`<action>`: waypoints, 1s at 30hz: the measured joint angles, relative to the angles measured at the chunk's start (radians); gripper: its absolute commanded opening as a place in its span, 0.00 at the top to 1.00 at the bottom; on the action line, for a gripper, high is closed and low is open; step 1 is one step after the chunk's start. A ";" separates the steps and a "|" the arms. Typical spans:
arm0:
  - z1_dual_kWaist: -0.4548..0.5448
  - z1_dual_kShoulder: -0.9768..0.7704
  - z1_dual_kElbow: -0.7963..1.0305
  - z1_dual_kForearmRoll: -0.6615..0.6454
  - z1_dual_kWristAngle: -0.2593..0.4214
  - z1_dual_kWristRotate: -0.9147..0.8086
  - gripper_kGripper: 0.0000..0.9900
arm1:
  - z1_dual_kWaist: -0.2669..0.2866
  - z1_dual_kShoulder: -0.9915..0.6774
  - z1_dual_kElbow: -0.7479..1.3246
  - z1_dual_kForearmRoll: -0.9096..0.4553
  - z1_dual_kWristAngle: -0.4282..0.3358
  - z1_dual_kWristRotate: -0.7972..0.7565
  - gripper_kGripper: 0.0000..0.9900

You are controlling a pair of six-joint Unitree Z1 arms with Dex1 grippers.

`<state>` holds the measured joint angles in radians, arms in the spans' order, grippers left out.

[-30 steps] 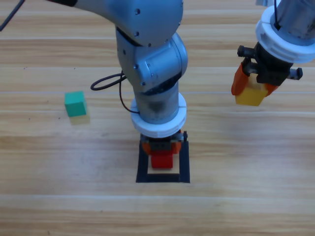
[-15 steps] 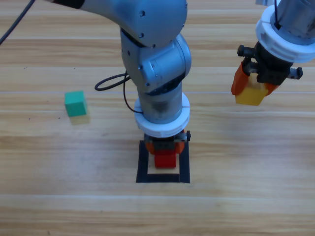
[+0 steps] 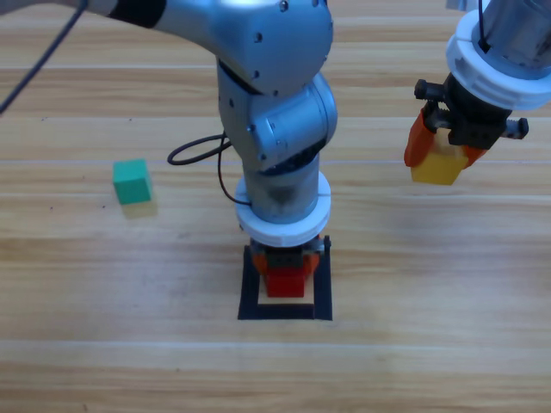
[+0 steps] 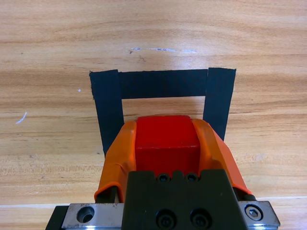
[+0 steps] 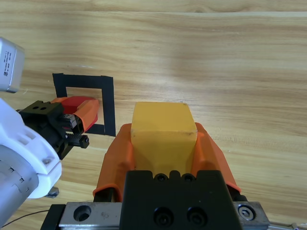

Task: Stack the blocks in the rectangular block: red at the bottom, yellow in the middle, green on top

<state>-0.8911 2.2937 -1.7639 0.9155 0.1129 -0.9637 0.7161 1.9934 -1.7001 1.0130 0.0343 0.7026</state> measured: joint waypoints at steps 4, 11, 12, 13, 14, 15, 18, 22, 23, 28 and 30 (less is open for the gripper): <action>-0.001 0.000 -0.001 -0.001 0.000 0.000 0.81 | 0.000 0.000 0.000 0.000 0.000 0.000 0.97; -0.005 0.000 -0.002 -0.001 0.007 0.000 0.23 | 0.000 0.000 0.000 0.000 0.000 -0.006 0.97; -0.006 0.000 -0.004 -0.001 0.008 0.000 0.13 | 0.000 0.000 0.000 0.000 0.000 -0.006 0.97; -0.008 0.000 -0.006 -0.001 0.009 0.000 0.04 | 0.000 0.000 0.000 0.000 0.000 -0.006 0.97; -0.010 0.000 -0.010 -0.001 0.009 0.000 0.00 | 0.000 0.000 0.000 0.000 0.000 -0.006 0.97; -0.012 0.000 -0.017 -0.001 0.010 0.000 0.00 | 0.000 0.000 0.000 0.000 0.000 -0.006 0.97; -0.017 0.000 -0.026 -0.003 0.013 -0.003 0.00 | 0.000 0.000 0.000 0.000 0.000 -0.006 0.97; -0.018 0.000 -0.026 -0.003 0.023 -0.003 0.00 | 0.000 0.000 0.000 0.000 0.000 -0.006 0.97; -0.018 0.000 -0.026 -0.003 0.025 -0.005 0.00 | 0.000 0.000 0.000 0.000 0.000 -0.006 0.97; -0.018 -0.002 -0.026 -0.003 0.041 -0.029 0.00 | 0.000 0.000 0.000 0.000 0.000 -0.006 0.97; -0.018 -0.006 -0.026 -0.003 0.050 -0.037 0.00 | 0.000 0.000 0.000 0.000 0.000 -0.006 0.97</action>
<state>-0.9090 2.2877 -1.7900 0.9127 0.1629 -1.0003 0.7161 1.9935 -1.7001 1.0130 0.0343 0.6967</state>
